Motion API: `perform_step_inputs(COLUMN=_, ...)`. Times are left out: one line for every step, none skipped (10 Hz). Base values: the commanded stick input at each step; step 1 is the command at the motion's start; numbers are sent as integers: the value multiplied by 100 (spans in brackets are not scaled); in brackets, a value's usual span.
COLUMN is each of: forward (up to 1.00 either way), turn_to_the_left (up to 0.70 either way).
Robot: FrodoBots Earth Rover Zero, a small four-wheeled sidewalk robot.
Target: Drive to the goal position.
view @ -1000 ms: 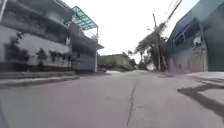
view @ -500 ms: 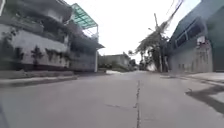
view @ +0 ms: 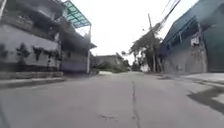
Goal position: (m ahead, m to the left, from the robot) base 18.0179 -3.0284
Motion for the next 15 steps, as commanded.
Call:
perform_step_inputs(forward=70, turn_to_the_left=-28)
perform_step_inputs(forward=70, turn_to_the_left=-28)
perform_step_inputs(forward=70, turn_to_the_left=-28)
perform_step_inputs(forward=70, turn_to_the_left=-28)
perform_step_inputs(forward=70, turn_to_the_left=-28)
perform_step_inputs(forward=70, turn_to_the_left=-10)
perform_step_inputs(forward=70, turn_to_the_left=7)
perform_step_inputs(forward=70, turn_to_the_left=7)
perform_step_inputs(forward=70, turn_to_the_left=7)
perform_step_inputs(forward=70, turn_to_the_left=7)
perform_step_inputs(forward=70, turn_to_the_left=7)
perform_step_inputs(forward=70, turn_to_the_left=7)
perform_step_inputs(forward=70, turn_to_the_left=7)
perform_step_inputs(forward=70, turn_to_the_left=7)
perform_step_inputs(forward=70, turn_to_the_left=7)
